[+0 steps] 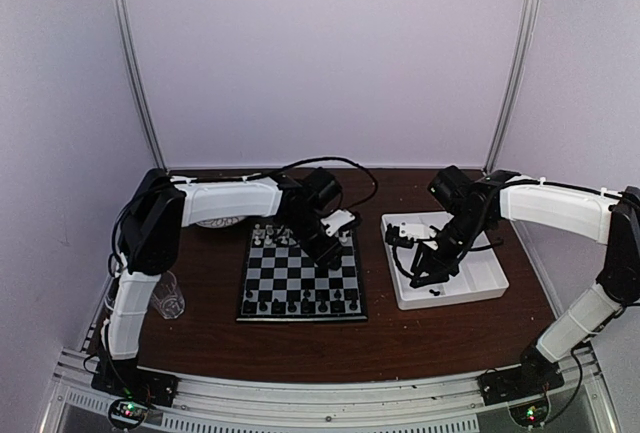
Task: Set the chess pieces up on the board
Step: Pick up the pawn from the storage box.
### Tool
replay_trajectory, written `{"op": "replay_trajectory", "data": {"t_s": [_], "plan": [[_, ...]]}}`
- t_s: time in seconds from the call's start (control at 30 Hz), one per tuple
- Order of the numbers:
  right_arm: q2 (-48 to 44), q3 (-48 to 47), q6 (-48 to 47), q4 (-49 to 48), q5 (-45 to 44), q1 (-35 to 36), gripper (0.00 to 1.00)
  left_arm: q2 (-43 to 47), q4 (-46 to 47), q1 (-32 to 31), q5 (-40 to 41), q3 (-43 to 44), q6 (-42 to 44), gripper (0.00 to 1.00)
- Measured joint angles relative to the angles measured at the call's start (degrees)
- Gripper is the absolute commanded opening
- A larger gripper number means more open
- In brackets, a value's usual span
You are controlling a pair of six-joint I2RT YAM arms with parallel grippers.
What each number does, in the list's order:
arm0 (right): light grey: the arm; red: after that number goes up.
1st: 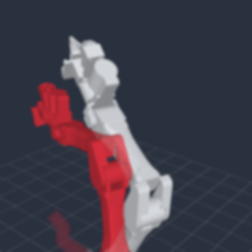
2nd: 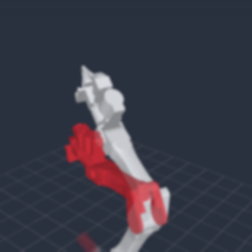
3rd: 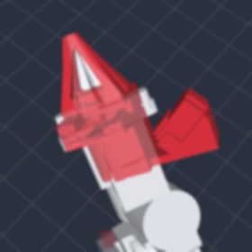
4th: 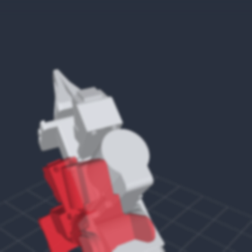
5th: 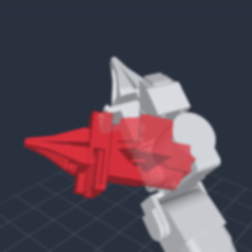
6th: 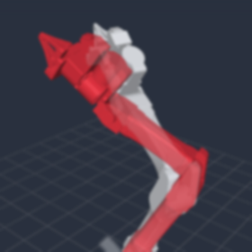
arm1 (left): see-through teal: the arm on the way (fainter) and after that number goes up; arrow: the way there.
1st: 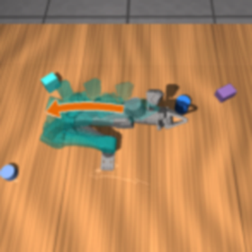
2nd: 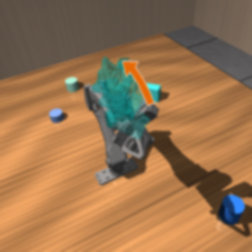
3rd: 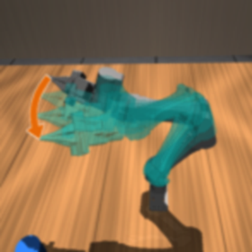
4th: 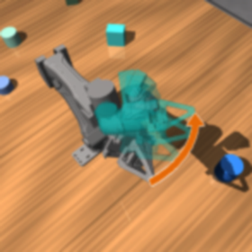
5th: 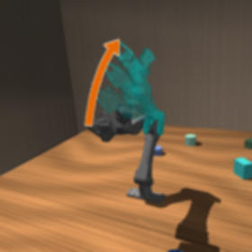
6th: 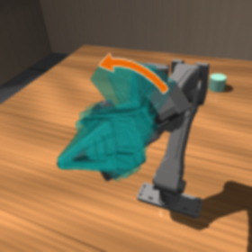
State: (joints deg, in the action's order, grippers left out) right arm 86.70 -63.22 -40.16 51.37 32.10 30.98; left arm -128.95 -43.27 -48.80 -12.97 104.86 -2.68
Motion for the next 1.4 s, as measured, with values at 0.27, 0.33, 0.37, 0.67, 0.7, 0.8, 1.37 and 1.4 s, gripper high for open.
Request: {"op": "replay_trajectory", "data": {"t_s": [0.27, 0.33, 0.37, 0.67, 0.7, 0.8, 1.37, 1.4], "plan": [[0.0, 0.0, -0.02, 0.0, 0.0, -0.15, 0.45, -2.01, 1.22, -0.28, 0.28, 0.83, 0.22, 0.3], [0.0, 0.0, -0.02, 0.0, 0.0, -0.15, 0.45, -2.34, 1.68, -0.35, 0.5, 1.25, 0.17, 0.27], [0.0, 0.0, -0.02, 0.0, 0.0, -0.15, 0.45, -2.43, 1.77, -0.39, 0.66, 1.33, 0.15, 0.25], [0.0, 0.0, 0.0, 0.0, 0.0, -0.15, 0.45, -2.73, 2.73, -0.39, 1.25, 1.36, -0.26, 0.13], [0.0, 0.0, 0.0, -0.02, 0.0, -0.15, 0.45, -2.73, 2.78, -0.39, 1.29, 1.36, -0.31, 0.12], [0.0, 0.0, 0.02, -0.02, 0.0, -0.15, 0.44, -2.73, 2.82, -0.42, 1.4, 1.33, -0.46, 0.1], [1.18, -12.59, 5.35, 0.83, 3.15, -0.17, 0.44, 14.56, 11.02, 0.61, -2.97, -13.79, -6.47, 0.12], [2.03, -14.12, 6.01, 0.96, 4.0, -0.17, 0.44, 16.68, 12.94, 0.76, -3.91, -15.3, -7.21, 0.13]]}}
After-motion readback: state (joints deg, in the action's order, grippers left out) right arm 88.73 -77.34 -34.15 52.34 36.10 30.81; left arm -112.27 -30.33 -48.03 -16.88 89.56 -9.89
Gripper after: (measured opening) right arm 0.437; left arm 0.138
